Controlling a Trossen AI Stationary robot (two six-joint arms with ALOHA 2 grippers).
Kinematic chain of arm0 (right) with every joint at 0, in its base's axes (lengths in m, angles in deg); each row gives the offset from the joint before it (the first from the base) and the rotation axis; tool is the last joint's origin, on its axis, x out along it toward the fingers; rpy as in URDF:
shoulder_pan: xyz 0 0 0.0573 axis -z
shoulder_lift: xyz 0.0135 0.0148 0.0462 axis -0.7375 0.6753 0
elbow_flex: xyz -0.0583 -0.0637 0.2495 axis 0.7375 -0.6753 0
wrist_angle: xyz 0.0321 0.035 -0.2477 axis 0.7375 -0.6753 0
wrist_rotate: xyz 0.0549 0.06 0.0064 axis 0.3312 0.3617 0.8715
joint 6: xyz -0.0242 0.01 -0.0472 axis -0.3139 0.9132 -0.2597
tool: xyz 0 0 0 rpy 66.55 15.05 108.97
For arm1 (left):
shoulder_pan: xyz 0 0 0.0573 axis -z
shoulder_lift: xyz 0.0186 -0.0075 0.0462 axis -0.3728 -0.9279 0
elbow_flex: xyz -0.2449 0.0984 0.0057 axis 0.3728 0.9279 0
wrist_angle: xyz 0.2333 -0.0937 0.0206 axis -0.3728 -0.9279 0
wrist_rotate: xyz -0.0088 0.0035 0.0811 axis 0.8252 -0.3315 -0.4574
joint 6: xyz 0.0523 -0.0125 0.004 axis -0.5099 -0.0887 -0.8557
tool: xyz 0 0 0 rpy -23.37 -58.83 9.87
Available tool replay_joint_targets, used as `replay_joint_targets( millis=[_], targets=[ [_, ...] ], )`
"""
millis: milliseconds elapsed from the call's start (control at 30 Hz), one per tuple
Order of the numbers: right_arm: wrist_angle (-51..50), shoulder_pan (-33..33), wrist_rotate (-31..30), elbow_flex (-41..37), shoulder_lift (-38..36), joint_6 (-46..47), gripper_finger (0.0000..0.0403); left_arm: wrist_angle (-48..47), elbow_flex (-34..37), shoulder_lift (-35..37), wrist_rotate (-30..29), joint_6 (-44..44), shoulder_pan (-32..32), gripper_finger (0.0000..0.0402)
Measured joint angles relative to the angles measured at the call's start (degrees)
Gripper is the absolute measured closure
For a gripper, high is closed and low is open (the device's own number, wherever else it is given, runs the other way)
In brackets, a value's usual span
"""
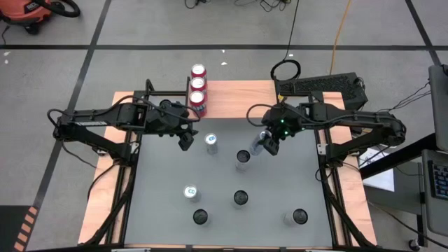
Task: Place canned beverage on shelf
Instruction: Put the top right blue soda can on the shelf
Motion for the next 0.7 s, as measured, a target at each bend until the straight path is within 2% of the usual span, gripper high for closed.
replay_joint_targets(
  millis=[300,700],
  targets=[
    [0.83,0.0,0.05,4.99,-0.04,3.09,0.0204,0.23,0.0,0.0,-0.13,-0.03,0.0,0.0162],
    [6.94,0.0,0.11,5.19,-0.02,3.97,0.0204,0.95,0.0,0.02,0.12,-0.08,0.04,0.0162]
  ],
)
